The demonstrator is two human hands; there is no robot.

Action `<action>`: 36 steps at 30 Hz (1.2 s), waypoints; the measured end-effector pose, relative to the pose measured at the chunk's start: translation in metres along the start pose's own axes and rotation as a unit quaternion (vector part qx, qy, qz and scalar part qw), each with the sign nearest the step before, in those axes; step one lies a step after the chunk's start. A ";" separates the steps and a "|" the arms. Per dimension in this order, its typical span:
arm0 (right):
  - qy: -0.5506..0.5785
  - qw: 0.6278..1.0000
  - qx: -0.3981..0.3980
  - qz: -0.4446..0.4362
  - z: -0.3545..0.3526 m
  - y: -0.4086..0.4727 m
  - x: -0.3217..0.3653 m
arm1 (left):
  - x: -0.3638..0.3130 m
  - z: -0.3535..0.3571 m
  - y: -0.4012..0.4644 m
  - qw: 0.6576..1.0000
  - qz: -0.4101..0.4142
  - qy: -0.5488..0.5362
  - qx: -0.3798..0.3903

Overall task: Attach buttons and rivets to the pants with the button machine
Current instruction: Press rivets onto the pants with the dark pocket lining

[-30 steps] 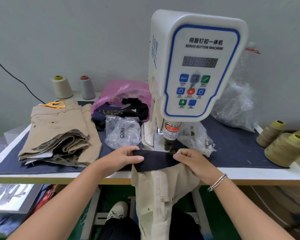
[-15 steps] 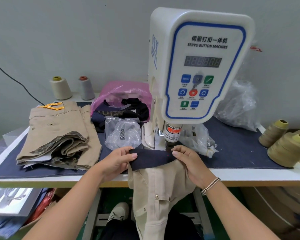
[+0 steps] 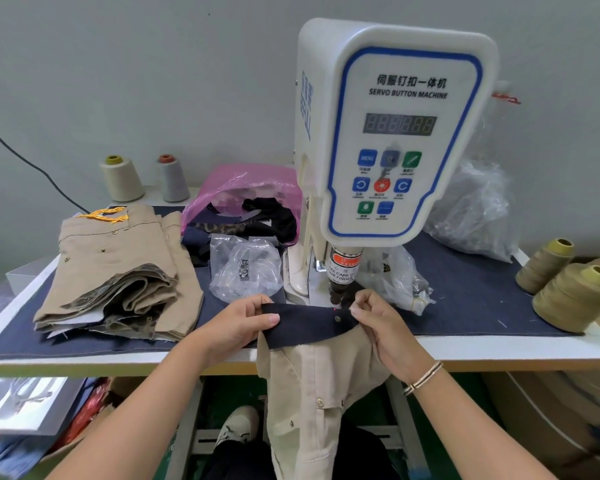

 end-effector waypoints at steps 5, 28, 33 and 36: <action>-0.158 0.986 0.055 0.019 -0.021 -0.022 0.006 | -0.008 0.016 0.001 0.971 0.089 0.218 -0.051; -0.826 0.541 -0.108 0.116 -0.043 0.093 0.068 | 0.000 0.030 0.011 0.961 0.141 0.214 -0.106; -0.827 0.540 -0.108 0.110 -0.046 0.092 0.064 | 0.001 0.030 0.011 0.960 0.141 0.214 -0.109; -0.798 0.583 -0.121 0.092 -0.052 0.089 0.066 | 0.001 0.029 0.012 0.962 0.139 0.210 -0.109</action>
Point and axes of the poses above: each hand's wrist, its own y-axis towards the middle knuckle, its own z-axis out of the palm, x = y × z, the point moved 7 cm from there along y, towards the middle knuckle, and after that the axes turned 2 degrees about y, right-handed, at the moved point
